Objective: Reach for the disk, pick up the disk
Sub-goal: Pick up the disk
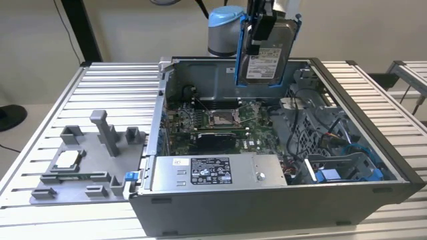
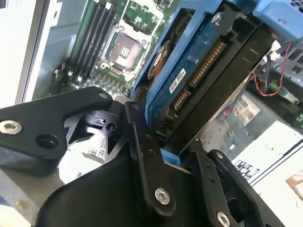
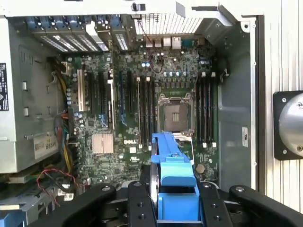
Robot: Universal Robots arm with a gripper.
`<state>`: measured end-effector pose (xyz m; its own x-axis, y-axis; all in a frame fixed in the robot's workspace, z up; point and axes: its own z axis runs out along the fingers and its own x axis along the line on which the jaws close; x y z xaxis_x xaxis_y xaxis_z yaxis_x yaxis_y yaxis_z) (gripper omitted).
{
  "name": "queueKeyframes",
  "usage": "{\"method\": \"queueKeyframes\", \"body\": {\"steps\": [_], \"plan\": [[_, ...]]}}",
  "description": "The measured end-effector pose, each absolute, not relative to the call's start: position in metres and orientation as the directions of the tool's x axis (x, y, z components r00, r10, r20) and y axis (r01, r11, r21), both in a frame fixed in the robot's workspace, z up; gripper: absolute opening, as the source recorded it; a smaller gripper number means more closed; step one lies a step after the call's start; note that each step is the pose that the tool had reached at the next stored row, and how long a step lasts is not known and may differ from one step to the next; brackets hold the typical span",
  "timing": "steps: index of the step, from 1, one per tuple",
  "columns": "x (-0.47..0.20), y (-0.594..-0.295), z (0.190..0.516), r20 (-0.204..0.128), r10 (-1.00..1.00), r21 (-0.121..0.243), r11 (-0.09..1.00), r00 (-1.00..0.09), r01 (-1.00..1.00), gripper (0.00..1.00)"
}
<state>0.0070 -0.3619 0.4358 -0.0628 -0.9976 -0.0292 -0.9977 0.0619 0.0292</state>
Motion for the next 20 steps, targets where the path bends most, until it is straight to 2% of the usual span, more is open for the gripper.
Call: {"method": "queueKeyframes", "body": {"steps": [13, 20], "plan": [[0.05, -0.362, 0.434, -0.029, -0.998, 0.032, 0.062, -0.063, -0.998, 0.0], [0.058, -0.362, 0.452, -0.029, -0.998, 0.032, 0.062, -0.063, -0.998, 0.0]]}}
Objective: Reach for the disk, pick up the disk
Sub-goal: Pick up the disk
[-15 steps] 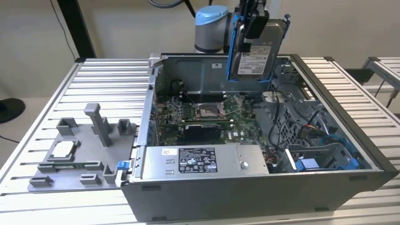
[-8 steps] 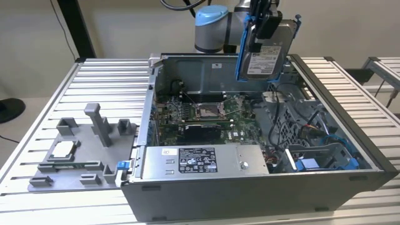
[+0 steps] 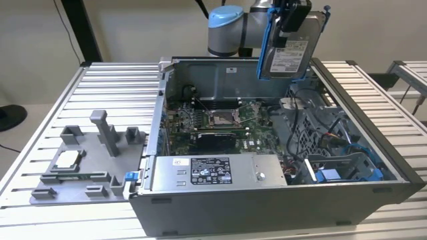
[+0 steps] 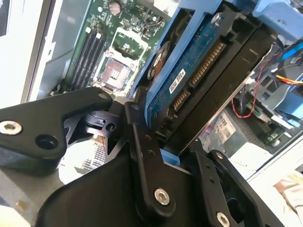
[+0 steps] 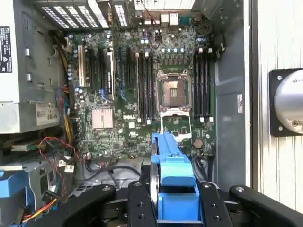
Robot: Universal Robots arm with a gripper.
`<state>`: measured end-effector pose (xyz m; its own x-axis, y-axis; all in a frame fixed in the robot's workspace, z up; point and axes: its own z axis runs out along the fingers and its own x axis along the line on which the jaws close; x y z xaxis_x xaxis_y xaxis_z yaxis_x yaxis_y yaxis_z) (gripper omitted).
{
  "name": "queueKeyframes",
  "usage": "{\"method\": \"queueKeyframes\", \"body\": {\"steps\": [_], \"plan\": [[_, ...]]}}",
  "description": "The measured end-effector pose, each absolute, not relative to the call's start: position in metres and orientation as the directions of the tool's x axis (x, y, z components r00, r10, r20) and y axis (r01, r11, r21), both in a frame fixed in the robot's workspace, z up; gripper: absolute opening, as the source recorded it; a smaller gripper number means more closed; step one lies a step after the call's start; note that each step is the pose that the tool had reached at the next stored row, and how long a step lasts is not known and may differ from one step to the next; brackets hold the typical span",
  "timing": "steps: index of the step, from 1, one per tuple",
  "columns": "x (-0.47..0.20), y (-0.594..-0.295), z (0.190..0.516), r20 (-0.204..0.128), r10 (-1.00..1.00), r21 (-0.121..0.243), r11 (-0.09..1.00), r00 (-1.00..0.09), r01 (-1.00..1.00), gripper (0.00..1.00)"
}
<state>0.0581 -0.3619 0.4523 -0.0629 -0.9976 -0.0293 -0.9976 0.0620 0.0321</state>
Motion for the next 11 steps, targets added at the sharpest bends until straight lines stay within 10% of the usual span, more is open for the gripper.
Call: {"method": "queueKeyframes", "body": {"steps": [11], "plan": [[0.083, -0.362, 0.461, -0.029, -0.998, 0.033, 0.062, -0.063, -0.998, 0.0]]}}
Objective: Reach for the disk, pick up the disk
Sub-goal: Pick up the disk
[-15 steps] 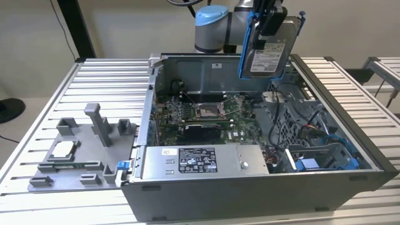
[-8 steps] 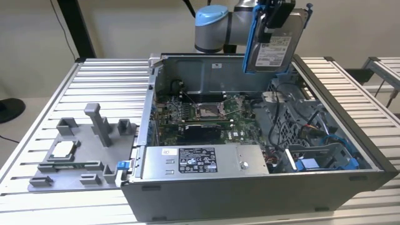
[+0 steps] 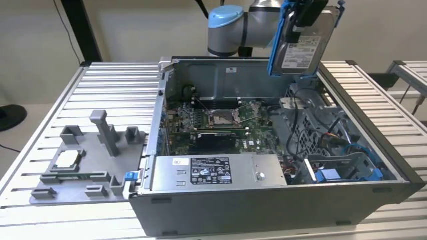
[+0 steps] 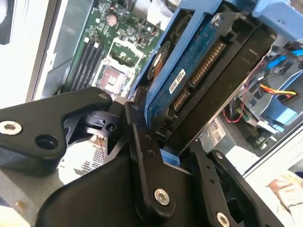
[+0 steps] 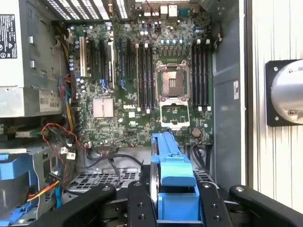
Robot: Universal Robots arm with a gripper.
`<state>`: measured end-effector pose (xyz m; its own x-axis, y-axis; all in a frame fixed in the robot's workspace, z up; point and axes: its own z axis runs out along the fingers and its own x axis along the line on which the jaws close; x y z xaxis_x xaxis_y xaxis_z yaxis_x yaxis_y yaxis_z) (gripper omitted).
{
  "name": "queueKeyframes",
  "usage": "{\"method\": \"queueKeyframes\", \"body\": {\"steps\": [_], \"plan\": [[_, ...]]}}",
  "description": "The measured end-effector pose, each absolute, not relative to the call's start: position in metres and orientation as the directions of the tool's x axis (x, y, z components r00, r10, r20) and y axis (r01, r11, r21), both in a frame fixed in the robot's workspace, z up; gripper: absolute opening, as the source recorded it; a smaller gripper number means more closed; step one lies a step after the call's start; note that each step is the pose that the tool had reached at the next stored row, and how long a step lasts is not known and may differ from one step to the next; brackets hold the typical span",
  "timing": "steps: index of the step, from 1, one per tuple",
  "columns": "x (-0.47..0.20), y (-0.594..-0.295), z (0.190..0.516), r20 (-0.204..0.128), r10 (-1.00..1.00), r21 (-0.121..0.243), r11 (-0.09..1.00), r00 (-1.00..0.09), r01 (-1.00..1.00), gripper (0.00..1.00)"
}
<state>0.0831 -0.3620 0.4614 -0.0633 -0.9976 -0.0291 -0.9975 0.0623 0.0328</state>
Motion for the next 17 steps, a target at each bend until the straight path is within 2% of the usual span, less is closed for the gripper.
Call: {"method": "queueKeyframes", "body": {"steps": [17], "plan": [[0.0933, -0.3667, 0.4614, -0.029, -0.998, 0.038, 0.063, -0.064, -0.997, 0.0]]}}
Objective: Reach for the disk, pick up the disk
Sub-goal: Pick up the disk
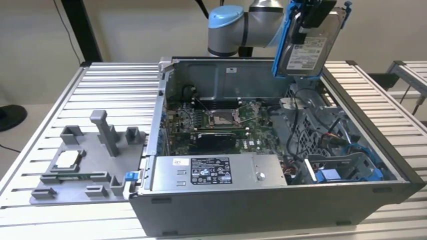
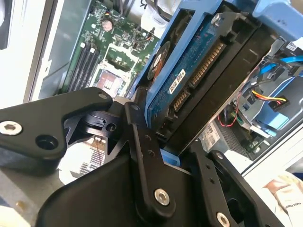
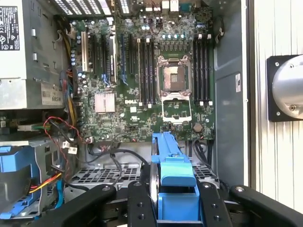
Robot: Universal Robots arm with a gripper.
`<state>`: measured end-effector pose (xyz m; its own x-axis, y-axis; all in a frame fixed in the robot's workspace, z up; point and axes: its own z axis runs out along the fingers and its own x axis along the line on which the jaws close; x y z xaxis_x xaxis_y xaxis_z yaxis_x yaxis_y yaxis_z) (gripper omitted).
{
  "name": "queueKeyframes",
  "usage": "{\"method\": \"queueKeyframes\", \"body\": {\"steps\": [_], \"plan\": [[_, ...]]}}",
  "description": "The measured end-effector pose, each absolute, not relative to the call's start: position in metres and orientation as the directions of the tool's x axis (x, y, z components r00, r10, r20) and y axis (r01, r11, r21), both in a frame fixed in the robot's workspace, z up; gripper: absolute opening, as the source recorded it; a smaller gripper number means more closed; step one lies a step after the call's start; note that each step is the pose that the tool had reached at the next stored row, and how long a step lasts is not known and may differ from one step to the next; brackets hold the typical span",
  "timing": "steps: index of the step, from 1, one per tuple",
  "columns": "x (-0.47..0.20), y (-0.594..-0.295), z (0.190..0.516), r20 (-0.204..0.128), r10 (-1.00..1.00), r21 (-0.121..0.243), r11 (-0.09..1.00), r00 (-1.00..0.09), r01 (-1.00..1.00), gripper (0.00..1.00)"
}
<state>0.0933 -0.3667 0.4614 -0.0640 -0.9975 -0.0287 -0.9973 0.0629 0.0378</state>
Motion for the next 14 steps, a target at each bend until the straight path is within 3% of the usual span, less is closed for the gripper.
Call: {"method": "queueKeyframes", "body": {"steps": [14], "plan": [[0.097, -0.386, 0.461, -0.029, -0.998, 0.039, 0.063, -0.064, -0.997, 0.0]]}}
